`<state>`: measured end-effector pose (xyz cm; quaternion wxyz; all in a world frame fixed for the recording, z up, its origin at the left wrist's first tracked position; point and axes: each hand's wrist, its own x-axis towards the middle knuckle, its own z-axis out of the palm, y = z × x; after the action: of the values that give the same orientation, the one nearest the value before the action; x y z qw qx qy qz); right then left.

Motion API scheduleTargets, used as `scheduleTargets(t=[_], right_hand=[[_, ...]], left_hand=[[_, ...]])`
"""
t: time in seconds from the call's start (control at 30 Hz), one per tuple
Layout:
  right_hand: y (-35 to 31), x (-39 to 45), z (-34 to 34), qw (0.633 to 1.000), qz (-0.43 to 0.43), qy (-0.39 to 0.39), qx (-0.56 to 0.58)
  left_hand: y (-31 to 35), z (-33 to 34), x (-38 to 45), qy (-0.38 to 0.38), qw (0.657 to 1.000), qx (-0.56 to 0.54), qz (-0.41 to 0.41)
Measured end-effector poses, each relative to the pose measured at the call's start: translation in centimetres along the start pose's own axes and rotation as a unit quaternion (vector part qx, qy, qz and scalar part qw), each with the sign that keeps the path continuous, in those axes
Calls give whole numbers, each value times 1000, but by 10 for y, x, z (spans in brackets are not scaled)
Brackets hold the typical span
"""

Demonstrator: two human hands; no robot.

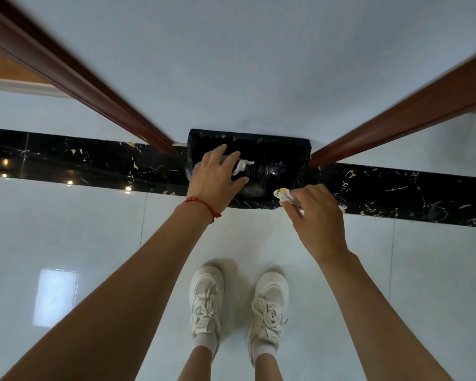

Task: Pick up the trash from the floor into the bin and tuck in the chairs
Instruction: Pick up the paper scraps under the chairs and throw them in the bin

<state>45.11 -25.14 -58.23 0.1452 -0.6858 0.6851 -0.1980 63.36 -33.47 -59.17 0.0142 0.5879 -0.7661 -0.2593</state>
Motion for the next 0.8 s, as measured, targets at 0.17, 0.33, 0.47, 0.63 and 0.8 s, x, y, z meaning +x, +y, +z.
scheduleTargets(t=[0.17, 0.33, 0.47, 0.63, 0.8], right_hand=[[-11, 10, 10, 1000, -12, 16, 21], [-32, 33, 30, 999, -42, 11, 14], [-43, 51, 45, 999, -52, -5, -12], [-45, 56, 50, 996, 28, -67, -55], [-48, 30, 10, 995, 13, -67, -73]], left_hand=[[-15, -8, -37, 35, 998, 44, 36], [-28, -11, -74, 39, 998, 51, 10], [-32, -11, -88, 60, 997, 54, 1], [-36, -17, -93, 52, 997, 60, -4], [-28, -38, -104, 27, 998, 64, -8]])
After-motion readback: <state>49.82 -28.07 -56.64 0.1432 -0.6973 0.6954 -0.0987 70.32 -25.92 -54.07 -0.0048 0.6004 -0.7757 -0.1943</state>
